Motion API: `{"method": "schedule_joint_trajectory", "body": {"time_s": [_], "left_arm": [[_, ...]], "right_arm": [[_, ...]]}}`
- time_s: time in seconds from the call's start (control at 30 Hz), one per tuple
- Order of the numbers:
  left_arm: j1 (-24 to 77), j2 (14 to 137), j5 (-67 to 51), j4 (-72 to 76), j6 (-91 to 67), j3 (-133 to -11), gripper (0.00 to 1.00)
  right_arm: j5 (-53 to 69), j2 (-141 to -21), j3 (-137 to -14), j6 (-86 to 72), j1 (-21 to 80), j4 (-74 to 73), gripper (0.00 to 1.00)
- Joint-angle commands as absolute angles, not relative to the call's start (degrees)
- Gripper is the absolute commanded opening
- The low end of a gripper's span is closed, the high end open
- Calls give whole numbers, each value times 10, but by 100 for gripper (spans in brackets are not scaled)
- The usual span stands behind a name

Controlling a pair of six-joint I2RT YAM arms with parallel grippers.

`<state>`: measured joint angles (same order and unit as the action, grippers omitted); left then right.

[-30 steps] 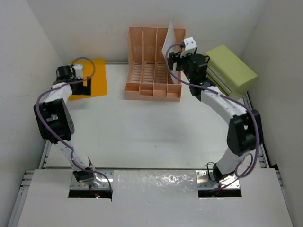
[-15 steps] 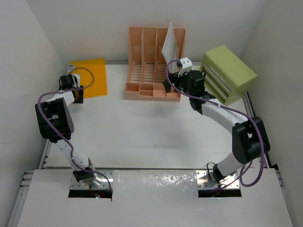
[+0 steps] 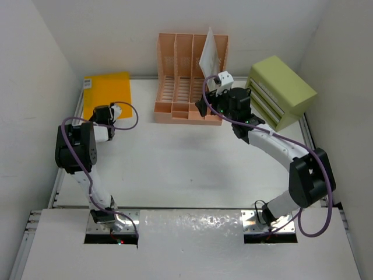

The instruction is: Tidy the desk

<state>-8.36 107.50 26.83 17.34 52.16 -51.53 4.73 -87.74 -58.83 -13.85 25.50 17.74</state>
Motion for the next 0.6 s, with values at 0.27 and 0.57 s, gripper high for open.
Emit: {"method": "schedule_joint_trajectory", "body": {"time_s": [0.27, 0.57], "left_arm": [[-91, 1160, 321, 284, 601, -592, 49], [-105, 1204, 328, 275, 599, -635, 49]], "right_arm": [[44, -871, -627, -127, 287, 177, 80], [46, -876, -639, -117, 290, 164, 80]]}}
